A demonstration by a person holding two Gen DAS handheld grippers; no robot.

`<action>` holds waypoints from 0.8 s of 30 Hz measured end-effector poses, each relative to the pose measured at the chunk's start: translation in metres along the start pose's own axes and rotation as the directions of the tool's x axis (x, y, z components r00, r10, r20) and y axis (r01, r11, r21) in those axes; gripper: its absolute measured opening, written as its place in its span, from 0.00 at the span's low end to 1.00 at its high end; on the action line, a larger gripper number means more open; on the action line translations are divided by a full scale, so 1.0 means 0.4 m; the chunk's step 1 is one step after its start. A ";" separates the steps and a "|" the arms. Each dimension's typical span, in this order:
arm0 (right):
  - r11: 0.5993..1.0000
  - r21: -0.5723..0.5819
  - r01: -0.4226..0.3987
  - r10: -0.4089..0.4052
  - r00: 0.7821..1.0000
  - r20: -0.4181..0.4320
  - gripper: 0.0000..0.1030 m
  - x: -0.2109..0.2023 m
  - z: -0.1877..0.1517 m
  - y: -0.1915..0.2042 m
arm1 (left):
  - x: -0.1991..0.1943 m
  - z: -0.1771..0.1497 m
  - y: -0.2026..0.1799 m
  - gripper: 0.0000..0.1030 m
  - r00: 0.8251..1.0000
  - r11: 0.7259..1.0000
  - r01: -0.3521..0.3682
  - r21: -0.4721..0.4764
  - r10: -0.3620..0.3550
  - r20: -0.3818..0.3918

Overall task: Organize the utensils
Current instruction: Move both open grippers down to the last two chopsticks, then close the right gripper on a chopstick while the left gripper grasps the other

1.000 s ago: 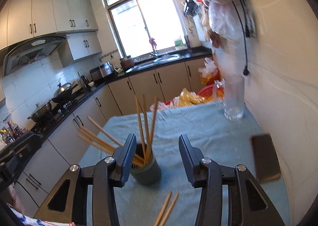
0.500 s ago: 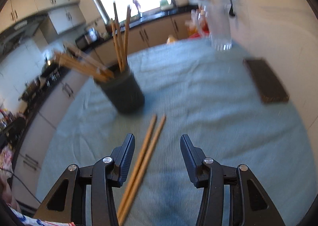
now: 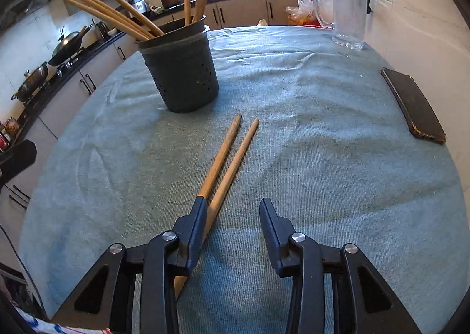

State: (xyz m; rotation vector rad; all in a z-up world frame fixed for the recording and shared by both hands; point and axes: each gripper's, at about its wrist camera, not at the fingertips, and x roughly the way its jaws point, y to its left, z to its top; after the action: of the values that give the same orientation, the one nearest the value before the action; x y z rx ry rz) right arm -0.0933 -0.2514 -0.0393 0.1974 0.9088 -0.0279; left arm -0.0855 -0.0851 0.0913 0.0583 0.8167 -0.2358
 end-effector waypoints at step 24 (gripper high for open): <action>0.998 0.017 0.059 -0.059 0.998 -0.005 0.09 -0.104 -0.071 -0.193 | 0.172 -0.055 -0.249 0.56 0.961 0.959 0.186 0.214 -0.133 -0.241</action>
State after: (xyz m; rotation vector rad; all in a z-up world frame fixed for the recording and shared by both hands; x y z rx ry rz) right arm -0.1494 -0.3245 -0.0357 0.1870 0.9193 -0.0903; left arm -0.0789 -0.1917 0.0301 0.2453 1.0178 -0.4863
